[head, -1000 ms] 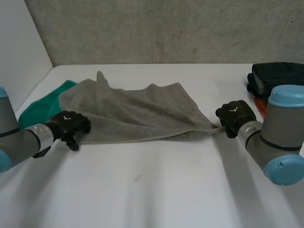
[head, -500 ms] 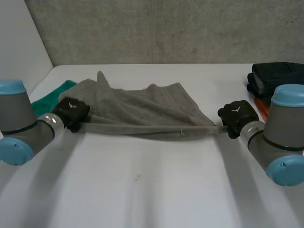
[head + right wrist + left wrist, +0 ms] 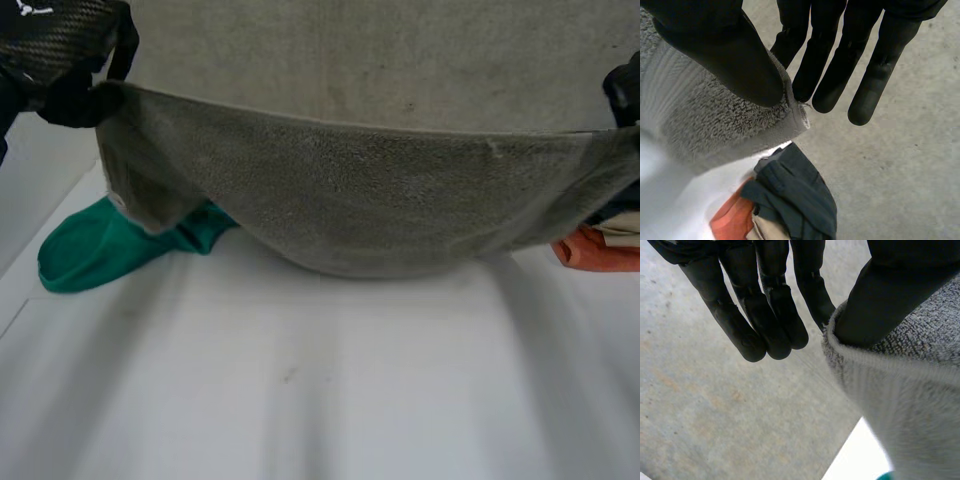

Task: Fold the laundry.

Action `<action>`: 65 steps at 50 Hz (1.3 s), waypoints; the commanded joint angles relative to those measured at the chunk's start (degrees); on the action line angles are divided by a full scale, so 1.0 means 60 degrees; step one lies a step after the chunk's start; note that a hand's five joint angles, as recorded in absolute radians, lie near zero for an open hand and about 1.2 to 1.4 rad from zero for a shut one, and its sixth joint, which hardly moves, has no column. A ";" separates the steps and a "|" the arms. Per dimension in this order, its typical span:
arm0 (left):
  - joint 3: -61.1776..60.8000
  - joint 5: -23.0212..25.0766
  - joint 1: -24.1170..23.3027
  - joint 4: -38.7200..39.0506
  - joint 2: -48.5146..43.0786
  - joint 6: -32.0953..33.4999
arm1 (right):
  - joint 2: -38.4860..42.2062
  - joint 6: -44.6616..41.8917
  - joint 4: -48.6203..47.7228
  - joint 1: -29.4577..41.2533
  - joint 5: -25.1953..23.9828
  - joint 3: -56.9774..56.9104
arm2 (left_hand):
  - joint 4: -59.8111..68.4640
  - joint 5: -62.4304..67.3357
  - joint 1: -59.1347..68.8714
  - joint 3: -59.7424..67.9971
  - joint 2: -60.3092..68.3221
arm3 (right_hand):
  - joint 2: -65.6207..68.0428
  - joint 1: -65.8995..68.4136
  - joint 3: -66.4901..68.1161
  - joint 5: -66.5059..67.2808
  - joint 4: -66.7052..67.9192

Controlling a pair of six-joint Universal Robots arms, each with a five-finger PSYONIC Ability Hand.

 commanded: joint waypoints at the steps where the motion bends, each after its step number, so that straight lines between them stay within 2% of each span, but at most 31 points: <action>1: 0.0439 -0.0223 -0.0160 -0.0426 -0.1742 0.0171 | 0.0927 0.0084 0.0975 -0.0385 -0.0267 -0.0353 | 0.1929 0.2259 0.2336 0.2005 0.1926 | 0.2105 0.2576 0.2008 0.1885 0.1898; 6: 0.1402 -0.0442 -0.0467 -0.0690 -0.4491 0.1340 | 0.2374 -0.0223 0.0787 0.0039 -0.0238 -0.0615 | 0.1929 0.2259 0.2336 0.2005 0.1926 | 0.2105 0.2576 0.2008 0.1885 0.1898; 9: 0.2355 -0.0691 -0.0614 -0.0748 -0.5595 0.1826 | 0.3240 -0.0297 0.0318 0.0390 -0.0106 -0.1142 | 0.1929 0.2259 0.2336 0.2005 0.1926 | 0.2105 0.2576 0.2008 0.1885 0.1898; 10: 0.3185 -0.0895 -0.0745 -0.0720 -0.6236 0.2118 | 0.3794 -0.0282 -0.0119 0.0624 0.0112 -0.1652 | 0.1929 0.2259 0.2336 0.2005 0.1926 | 0.2105 0.2576 0.2008 0.1885 0.1898; 13: 0.5219 -0.1130 -0.0994 -0.0647 -0.6871 0.2340 | 0.4602 -0.0093 -0.1318 0.0903 0.0813 -0.2983 | 0.1929 0.2259 0.2336 0.2005 0.1926 | 0.2105 0.2576 0.2008 0.1885 0.1898; 16: 0.6646 -0.1219 -0.1097 -0.0340 -0.6873 0.2078 | 0.4913 0.0200 -0.2434 0.1007 0.1387 -0.3983 | 0.1929 0.2259 0.2336 0.2005 0.1926 | 0.2105 0.2576 0.2008 0.1885 0.1898; 18: 0.7746 -0.1307 -0.1156 0.0347 -0.6712 0.1522 | 0.4884 0.0566 -0.3693 0.1051 0.1783 -0.4585 | 0.1929 0.2259 0.2336 0.2005 0.1926 | 0.2105 0.2576 0.2008 0.1885 0.1898; 23: 0.8570 -0.1746 -0.1215 0.2017 -0.6112 0.0189 | 0.4255 0.1065 -0.6447 0.1065 0.1799 -0.4573 | 0.1929 0.2259 0.2336 0.2005 0.1926 | 0.2105 0.2576 0.2008 0.1885 0.1898; 25: 0.8424 -0.1863 -0.1186 0.2529 -0.5849 -0.0264 | 0.3890 0.1036 -0.7282 0.1080 0.1726 -0.4325 | 0.1929 0.2259 0.2336 0.2005 0.1926 | 0.2105 0.2576 0.2008 0.1885 0.1898; 27: 0.8234 -0.1849 -0.1142 0.2635 -0.5731 -0.0413 | 0.3727 0.1021 -0.7359 0.1095 0.1653 -0.4148 | 0.1929 0.2259 0.2336 0.2005 0.1926 | 0.2105 0.2576 0.2008 0.1885 0.1898; 35: 0.5849 -0.1439 -0.0629 0.2474 -0.4970 -0.0341 | 0.3170 0.1094 -0.6614 0.1036 0.1169 -0.2699 | 0.1929 0.2259 0.2336 0.2005 0.1926 | 0.2105 0.2576 0.2008 0.1885 0.1898; 39: 0.3960 -0.1059 -0.0483 0.2518 -0.4559 -0.0063 | 0.2980 0.1314 -0.6130 0.0949 0.0862 -0.1367 | 0.1929 0.2259 0.2336 0.2005 0.1926 | 0.2105 0.2576 0.2008 0.1885 0.1898; 43: 0.2099 -0.0356 -0.0307 0.2679 -0.4456 0.0493 | 0.3009 0.1446 -0.5851 0.0846 0.0306 0.0010 | 0.1929 0.2259 0.2336 0.2005 0.1926 | 0.2105 0.2576 0.2008 0.1885 0.1898; 49: -0.0246 0.0421 0.0220 0.3410 -0.5376 0.1504 | 0.3623 0.1417 -0.5543 0.0553 -0.0208 0.1901 | 0.1929 0.2259 0.2336 0.2005 0.1926 | 0.2105 0.2576 0.2008 0.1885 0.1898; 53: -0.0629 0.0699 0.0601 0.3661 -0.6548 0.2353 | 0.4180 0.1271 -0.5631 0.0465 -0.0267 0.2619 | 0.1929 0.2259 0.2336 0.2005 0.1926 | 0.2105 0.2576 0.2008 0.1885 0.1898; 60: -0.0250 0.0832 0.0719 0.2959 -0.7634 0.3175 | 0.4547 0.0846 -0.5616 0.0494 -0.0194 0.2943 | 0.1929 0.2259 0.2336 0.2005 0.1926 | 0.2105 0.2576 0.2008 0.1885 0.1898; 65: -0.0029 0.0817 0.0631 0.2796 -0.7635 0.2766 | 0.4459 0.0889 -0.5602 0.0480 -0.0179 0.2957 | -0.0948 -0.0618 -0.0541 -0.0872 -0.0951 | 0.2105 0.2576 0.2008 0.1885 0.1898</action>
